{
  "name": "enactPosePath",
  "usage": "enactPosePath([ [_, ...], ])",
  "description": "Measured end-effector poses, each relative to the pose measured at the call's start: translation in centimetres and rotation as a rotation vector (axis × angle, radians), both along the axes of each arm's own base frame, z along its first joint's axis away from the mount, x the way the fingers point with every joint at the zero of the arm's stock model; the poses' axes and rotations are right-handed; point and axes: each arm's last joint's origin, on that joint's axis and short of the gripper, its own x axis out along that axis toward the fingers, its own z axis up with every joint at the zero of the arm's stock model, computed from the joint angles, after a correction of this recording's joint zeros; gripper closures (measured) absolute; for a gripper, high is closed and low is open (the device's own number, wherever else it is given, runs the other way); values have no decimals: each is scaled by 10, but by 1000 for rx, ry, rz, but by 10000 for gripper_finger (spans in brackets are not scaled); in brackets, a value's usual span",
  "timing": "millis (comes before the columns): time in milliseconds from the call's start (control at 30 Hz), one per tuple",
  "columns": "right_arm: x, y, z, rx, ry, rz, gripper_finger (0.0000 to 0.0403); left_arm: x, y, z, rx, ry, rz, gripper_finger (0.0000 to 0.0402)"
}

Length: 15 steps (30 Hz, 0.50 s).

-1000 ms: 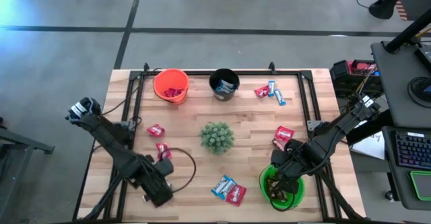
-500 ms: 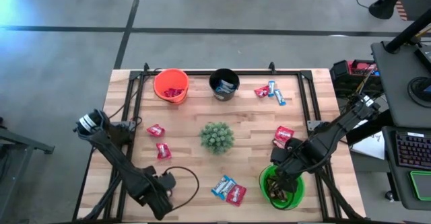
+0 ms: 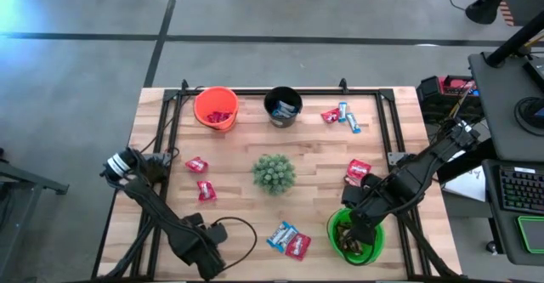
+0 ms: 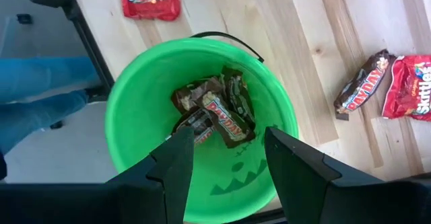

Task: Organize candy in baskets
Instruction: Put the brown chocolate bar into the green bucket

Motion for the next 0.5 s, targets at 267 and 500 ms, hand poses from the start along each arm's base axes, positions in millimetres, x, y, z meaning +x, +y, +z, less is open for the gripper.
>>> enactPosePath([
  [267,0,0,4,8,-11,0,229,0,0,-3,6,1,8,210],
  [500,0,0,6,12,-15,0,229,-3,2,-19,-27,7,51,210],
])
